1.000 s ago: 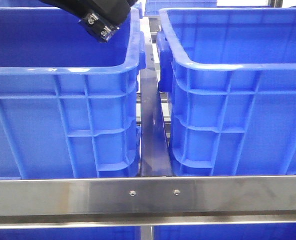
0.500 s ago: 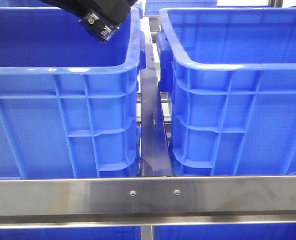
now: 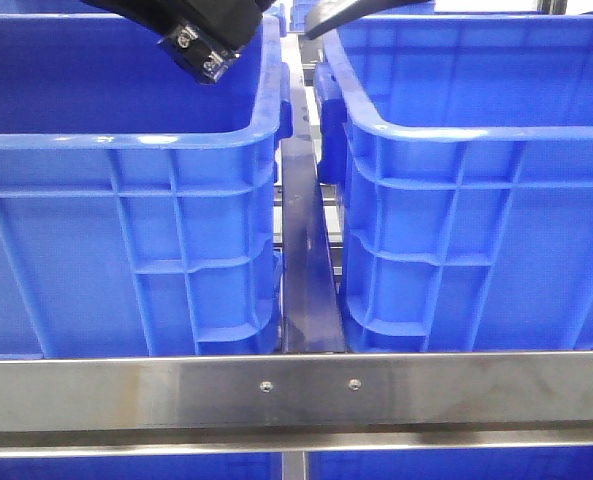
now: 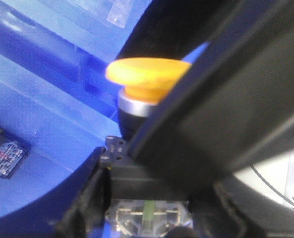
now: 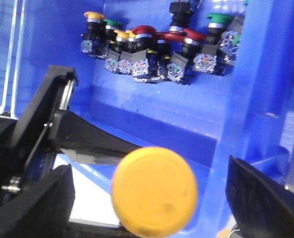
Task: Pick red and yellow buttons and place in box
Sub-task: 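Grasp the yellow button with the right gripper and release left gripper, then move the yellow button with the right gripper into the empty crate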
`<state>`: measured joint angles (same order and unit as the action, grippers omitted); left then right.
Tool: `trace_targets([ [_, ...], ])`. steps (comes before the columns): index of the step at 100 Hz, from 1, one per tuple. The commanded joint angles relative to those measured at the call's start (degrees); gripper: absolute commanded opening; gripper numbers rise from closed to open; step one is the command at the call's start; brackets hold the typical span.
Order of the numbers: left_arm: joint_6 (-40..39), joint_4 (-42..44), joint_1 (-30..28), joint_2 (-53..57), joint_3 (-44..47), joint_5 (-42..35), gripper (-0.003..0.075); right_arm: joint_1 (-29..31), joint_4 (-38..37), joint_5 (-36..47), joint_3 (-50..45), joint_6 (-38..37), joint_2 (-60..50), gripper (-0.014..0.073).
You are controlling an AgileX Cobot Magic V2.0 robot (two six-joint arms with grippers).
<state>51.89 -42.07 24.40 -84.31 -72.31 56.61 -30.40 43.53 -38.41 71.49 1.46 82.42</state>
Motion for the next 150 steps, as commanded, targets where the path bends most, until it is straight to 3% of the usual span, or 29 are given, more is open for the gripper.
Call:
trace_targets([
  [1,0.1,-3.6,0.5,2.1,-1.4,-1.3,0.0158,-0.2,3.0,2.3,2.1,1.8,-1.9,0.0630],
  [10,0.1,-3.6,0.5,2.1,-1.4,-1.4,0.0158,-0.2,3.0,2.3,2.1,1.8,-1.9,0.0540],
  [25,0.1,-3.6,0.5,2.1,-1.4,-1.4,0.0179,-0.2,3.1,2.3,2.1,1.8,-1.9,0.0252],
  [32,0.1,-3.6,0.5,2.1,-1.4,-1.4,0.0253,-0.2,3.1,2.3,2.1,1.8,-1.9,0.0153],
  [39,0.1,-3.8,0.5,2.1,-1.4,-1.1,0.0380,-0.2,3.1,2.3,2.1,1.8,-1.9,0.0109],
  [49,0.0,-3.9,0.5,2.1,-1.4,-1.0,0.0589,-0.2,3.1,2.3,2.1,1.8,-1.9,0.0108],
  [59,-0.1,-3.9,0.5,2.1,-1.4,-1.1,0.0668,-0.2,3.1,2.2,2.1,1.8,-1.9,0.0108],
  [87,-0.1,-2.8,0.3,2.2,-1.9,1.7,0.0662,3.7,3.1,1.6,2.1,1.8,-3.6,0.0108],
  [122,-0.1,-2.7,0.3,2.2,-2.5,1.5,0.0662,18.5,4.0,-2.7,2.1,2.1,-5.4,0.0108],
  [150,-0.1,-2.7,0.3,2.2,-2.5,1.5,0.0662,29.2,3.3,-1.3,2.1,9.4,-2.7,0.0108],
])
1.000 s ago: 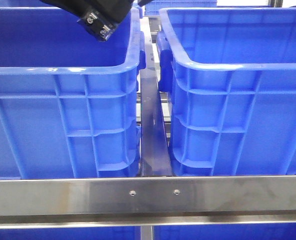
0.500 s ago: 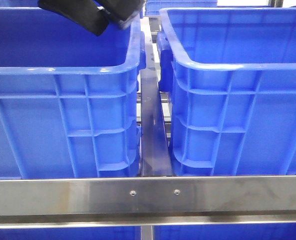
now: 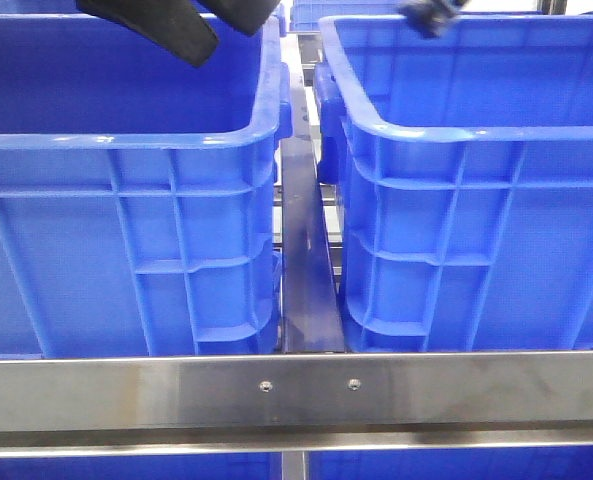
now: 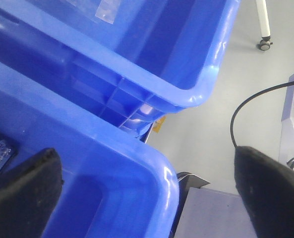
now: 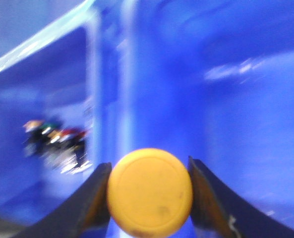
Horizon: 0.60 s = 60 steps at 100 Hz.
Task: Pick red and yellow buttons and place in box
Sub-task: 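Move the yellow button with the right gripper into the empty crate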
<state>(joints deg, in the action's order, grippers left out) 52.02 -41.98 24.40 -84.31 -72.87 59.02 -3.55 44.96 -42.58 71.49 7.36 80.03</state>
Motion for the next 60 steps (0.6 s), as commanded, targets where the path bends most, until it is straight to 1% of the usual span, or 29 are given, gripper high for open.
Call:
trace_targets([
  [1,-0.3,-2.8,0.3,2.2,-2.0,-0.9,0.0662,2.7,1.8,3.2,2.1,4.0,-0.1,0.0108],
  [17,-0.3,-2.8,0.3,2.2,-2.0,-0.8,0.0662,4.2,1.1,8.1,2.1,9.7,4.6,0.0108],
  [34,-0.3,-2.8,0.3,2.2,-2.0,-0.8,0.0662,4.1,1.1,17.0,2.1,19.2,9.7,0.0108],
  [50,-0.3,-2.8,0.3,2.2,-2.0,-0.8,0.0662,3.8,1.1,25.2,2.3,28.9,12.2,0.0108],
  [60,-0.3,-2.8,0.3,2.2,-2.0,-0.8,0.0662,2.6,1.2,29.0,2.3,32.6,13.5,0.0108],
])
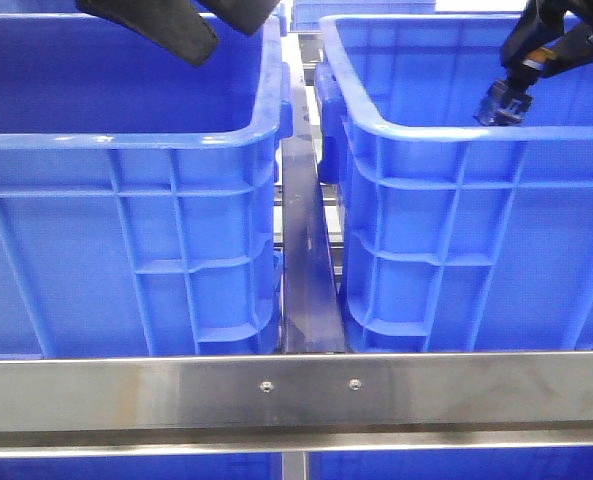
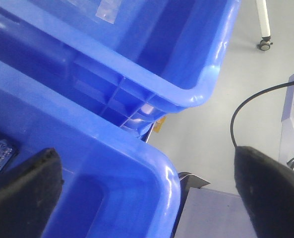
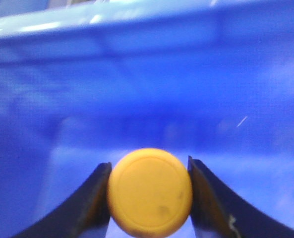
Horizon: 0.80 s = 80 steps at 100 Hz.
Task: Pick red and yellow buttons and place in box
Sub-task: 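Move the yellow button with the right gripper into the empty crate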
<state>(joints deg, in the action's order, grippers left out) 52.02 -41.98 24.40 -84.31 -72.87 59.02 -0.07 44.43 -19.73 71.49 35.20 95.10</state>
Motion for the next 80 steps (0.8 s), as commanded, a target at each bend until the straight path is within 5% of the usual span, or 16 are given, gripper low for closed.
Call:
trace_targets([
  [1,-0.3,-2.8,0.3,2.2,-2.0,-0.8,0.0662,-1.1,1.7,6.3,2.3,5.0,-1.5,0.0108],
  [30,-0.3,-2.8,0.3,2.1,-2.0,-1.3,0.0662,-4.2,1.6,15.5,2.3,8.2,3.2,0.0108],
  [80,-0.3,-2.7,0.3,2.1,-2.0,-1.7,0.0662,-4.2,2.4,19.3,2.3,8.1,6.2,0.0108],
])
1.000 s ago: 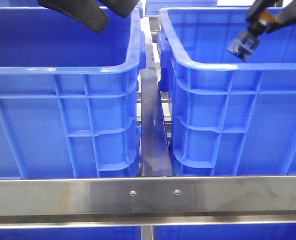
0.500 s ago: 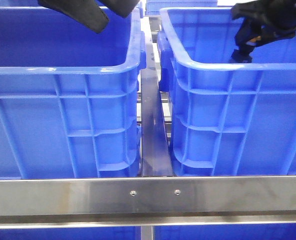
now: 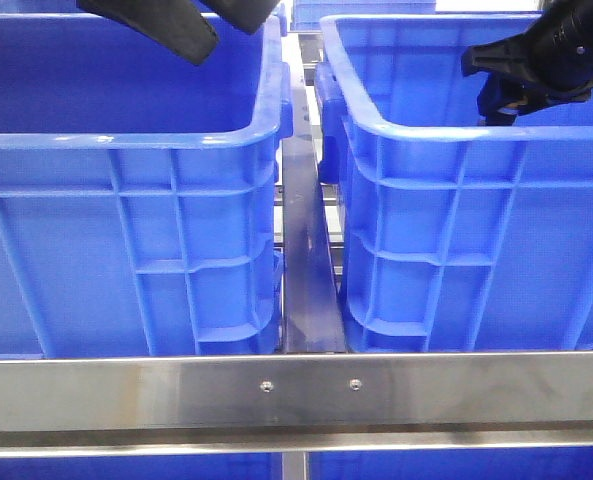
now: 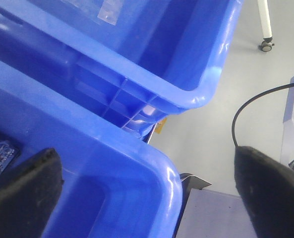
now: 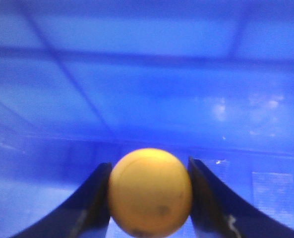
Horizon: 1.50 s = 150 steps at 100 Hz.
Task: Pick red and yellow buttons and place in box
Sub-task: 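Move the yellow button with the right gripper into the empty crate, then open the right gripper to set the yellow button down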
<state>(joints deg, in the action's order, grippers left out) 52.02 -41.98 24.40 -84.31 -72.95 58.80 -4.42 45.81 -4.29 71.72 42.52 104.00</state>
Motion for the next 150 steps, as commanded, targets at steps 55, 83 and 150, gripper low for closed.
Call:
trace_targets([
  [55,-0.3,-2.7,0.3,2.1,-1.9,-1.5,0.0662,-2.0,1.3,9.0,2.0,0.8,-0.8,0.0108],
  [83,-0.3,-2.7,0.3,2.1,-1.9,-1.9,0.0662,-2.0,1.3,7.7,2.0,0.8,0.1,0.0137],
  [150,-0.3,-2.6,0.3,2.1,-1.9,-1.9,0.0662,-2.0,1.3,2.6,1.7,0.8,-4.1,0.0603],
])
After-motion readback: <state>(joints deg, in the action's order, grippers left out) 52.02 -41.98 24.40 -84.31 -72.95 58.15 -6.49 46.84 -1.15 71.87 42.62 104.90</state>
